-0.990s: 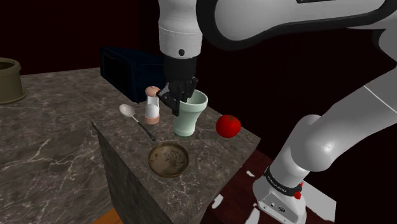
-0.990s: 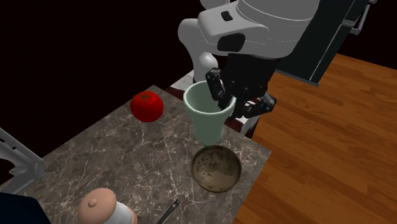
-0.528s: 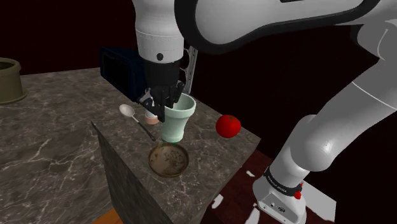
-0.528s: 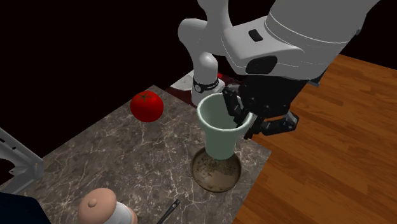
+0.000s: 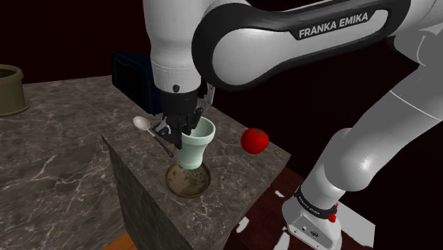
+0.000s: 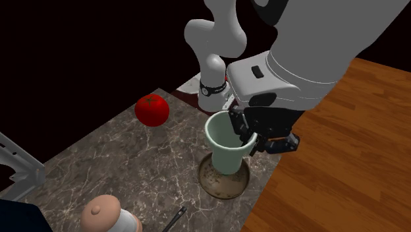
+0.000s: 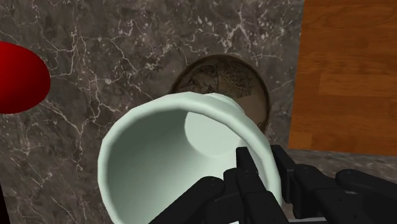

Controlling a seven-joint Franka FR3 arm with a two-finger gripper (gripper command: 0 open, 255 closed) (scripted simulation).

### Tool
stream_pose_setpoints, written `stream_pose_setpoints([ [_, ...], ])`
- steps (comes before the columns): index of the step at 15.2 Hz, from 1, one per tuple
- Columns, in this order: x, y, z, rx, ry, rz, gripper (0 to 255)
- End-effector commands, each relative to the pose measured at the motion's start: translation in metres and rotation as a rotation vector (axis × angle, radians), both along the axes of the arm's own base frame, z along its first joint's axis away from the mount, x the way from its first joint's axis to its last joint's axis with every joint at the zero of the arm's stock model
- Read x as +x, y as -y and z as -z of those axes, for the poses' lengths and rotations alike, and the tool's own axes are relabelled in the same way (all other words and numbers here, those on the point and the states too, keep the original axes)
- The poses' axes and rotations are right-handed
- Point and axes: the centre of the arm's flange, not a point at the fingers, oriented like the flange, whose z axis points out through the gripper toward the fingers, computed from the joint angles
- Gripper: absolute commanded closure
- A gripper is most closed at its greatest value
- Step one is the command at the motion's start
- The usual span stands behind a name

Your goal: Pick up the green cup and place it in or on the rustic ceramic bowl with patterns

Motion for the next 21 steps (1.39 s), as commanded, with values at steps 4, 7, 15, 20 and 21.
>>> stream_pose_setpoints([
  [4,-0.001,0.001,0.026,0.001,0.001,0.000,255],
  [7,-0.001,0.001,0.042,0.001,0.001,0.000,255],
  [15,-0.001,0.001,0.056,0.001,0.001,0.000,255],
  [20,-0.001,0.001,0.056,0.001,0.001,0.000,0],
  [21,-0.001,0.001,0.056,0.001,0.001,0.000,0],
])
